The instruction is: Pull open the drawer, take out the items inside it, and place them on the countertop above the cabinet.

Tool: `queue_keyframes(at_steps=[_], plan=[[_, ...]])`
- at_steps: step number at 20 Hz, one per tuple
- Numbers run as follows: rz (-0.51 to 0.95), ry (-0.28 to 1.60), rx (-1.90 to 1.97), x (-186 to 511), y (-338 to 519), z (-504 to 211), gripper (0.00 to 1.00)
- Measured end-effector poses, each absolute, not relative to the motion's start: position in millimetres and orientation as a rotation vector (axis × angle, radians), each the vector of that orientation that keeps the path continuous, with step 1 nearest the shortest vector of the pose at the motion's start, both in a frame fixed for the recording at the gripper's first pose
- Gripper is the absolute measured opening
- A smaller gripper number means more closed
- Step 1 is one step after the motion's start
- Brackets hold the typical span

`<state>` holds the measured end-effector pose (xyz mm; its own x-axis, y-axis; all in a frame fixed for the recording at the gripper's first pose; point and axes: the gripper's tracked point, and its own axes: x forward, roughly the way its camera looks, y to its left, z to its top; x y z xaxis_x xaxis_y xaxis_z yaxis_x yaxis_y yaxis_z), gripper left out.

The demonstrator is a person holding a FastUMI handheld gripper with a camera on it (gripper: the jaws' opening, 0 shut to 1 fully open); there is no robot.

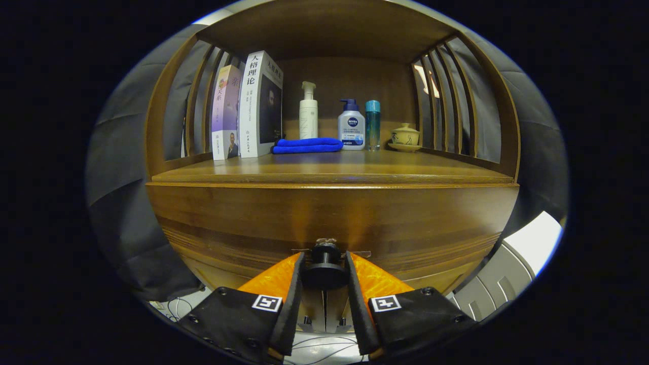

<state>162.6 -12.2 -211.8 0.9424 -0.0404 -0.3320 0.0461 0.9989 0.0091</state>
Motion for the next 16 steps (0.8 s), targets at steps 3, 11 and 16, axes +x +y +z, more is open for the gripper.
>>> queue_keyframes(at_steps=[3,11,16], plan=[[-0.028,0.335,0.027,161,-12,-211,0.33],[-0.011,0.352,0.047,155,-12,-214,0.33],[0.002,0.353,0.028,132,-11,-216,0.33]])
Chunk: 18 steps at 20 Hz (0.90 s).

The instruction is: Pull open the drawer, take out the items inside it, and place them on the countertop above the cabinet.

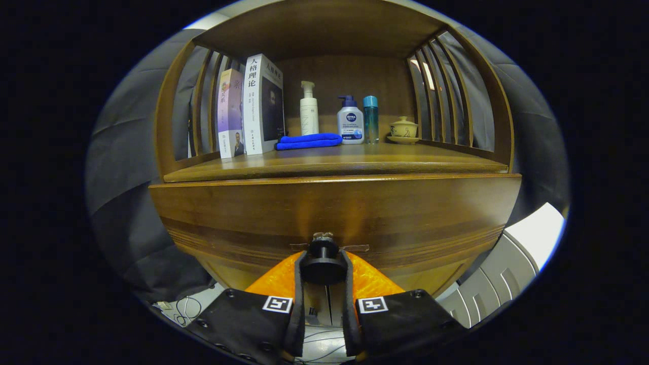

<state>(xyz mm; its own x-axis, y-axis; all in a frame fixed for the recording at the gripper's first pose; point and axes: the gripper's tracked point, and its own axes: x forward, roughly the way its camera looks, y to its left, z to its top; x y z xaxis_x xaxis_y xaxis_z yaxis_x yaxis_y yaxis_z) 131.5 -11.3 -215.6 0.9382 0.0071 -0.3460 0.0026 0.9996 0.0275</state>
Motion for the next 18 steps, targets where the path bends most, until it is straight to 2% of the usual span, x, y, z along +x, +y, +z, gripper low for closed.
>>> queue_keyframes(at_steps=[18], plan=[[0.070,0.350,-0.040,41,-7,-217,0.33]])
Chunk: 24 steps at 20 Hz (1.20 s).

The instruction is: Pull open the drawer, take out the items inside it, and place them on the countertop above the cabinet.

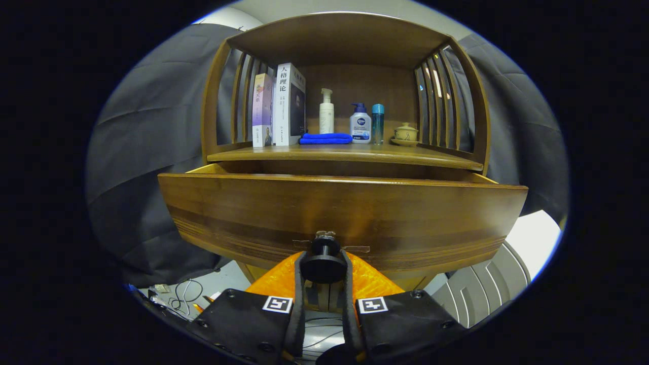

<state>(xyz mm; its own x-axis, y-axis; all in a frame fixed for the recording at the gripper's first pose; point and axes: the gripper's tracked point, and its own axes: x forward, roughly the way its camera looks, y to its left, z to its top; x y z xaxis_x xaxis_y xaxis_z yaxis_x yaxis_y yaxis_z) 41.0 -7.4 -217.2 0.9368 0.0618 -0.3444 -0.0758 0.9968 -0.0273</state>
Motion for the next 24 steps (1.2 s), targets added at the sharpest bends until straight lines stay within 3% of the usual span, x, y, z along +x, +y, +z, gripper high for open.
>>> queue_keyframes(at_steps=[20,22,24], plan=[[0.135,0.392,-0.086,-25,-4,-226,0.33],[0.152,0.411,-0.072,-29,-2,-227,0.38],[0.159,0.411,-0.056,-31,-3,-221,0.56]])
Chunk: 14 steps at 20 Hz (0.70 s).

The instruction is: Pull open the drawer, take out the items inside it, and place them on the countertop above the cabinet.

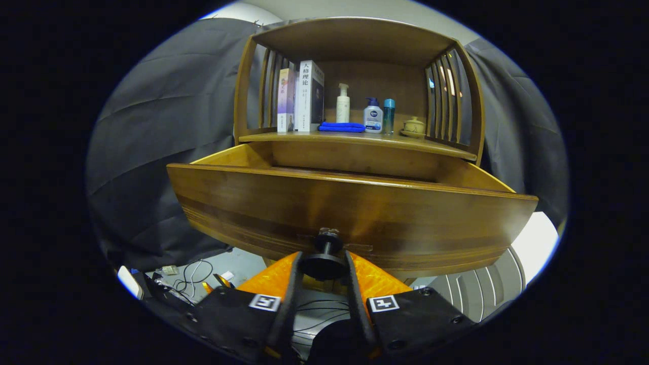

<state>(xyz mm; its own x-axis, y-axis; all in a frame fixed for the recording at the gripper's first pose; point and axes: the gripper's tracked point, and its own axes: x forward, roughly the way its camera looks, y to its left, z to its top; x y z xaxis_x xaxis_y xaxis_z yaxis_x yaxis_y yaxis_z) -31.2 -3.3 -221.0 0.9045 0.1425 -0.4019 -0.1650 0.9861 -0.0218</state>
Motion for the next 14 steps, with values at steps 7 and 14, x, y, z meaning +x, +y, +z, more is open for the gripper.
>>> queue_keyframes(at_steps=[7,14], plan=[[0.165,0.343,-0.048,-36,-17,-173,0.99],[0.112,0.275,-0.046,-16,-46,-115,0.99]])
